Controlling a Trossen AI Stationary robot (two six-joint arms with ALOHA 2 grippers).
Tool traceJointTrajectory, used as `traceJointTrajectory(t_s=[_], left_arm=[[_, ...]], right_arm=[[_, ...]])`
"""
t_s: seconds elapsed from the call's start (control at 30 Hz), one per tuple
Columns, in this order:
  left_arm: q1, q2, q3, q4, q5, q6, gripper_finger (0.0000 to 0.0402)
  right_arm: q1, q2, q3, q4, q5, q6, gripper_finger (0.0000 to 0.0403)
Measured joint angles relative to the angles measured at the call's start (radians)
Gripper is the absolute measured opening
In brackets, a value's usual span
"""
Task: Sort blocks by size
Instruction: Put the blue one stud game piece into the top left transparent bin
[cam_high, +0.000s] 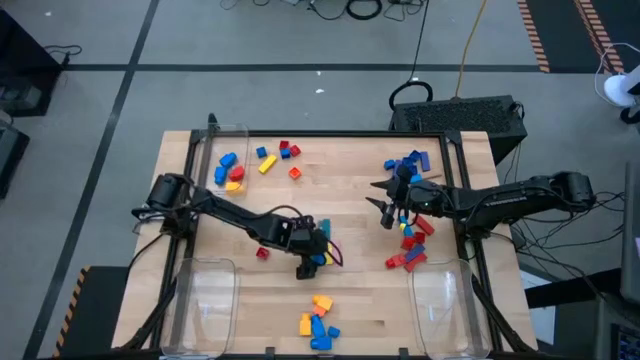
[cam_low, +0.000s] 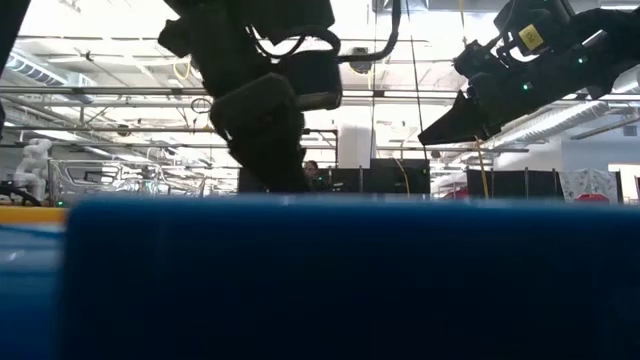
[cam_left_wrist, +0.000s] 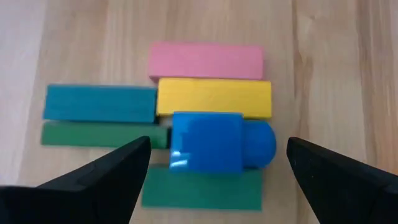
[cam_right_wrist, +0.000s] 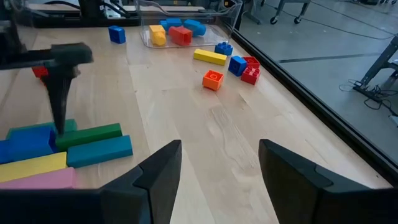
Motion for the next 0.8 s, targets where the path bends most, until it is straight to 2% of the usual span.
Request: traceJointTrajectory(t_s=[0.33,0.63,0.8], left_arm=[[-0.023,0.044,0.004,0.041,-0.063,0.001,0.0373],[-0.022,0.049,-0.001,-0.029,-0.031,-0.001,0.0303],[-0.022,0.052,0.0,-0.017,-0.033,0.008,0.029]], right_arm=[[0.0,0.0,0.0,0.01,0.0,0.004,0.0201],[0.0,0.0,0.0,0.009,0.0,0.003,0.0201],[0.0,0.0,0.0,0.009,0.0,0.003,0.0201]])
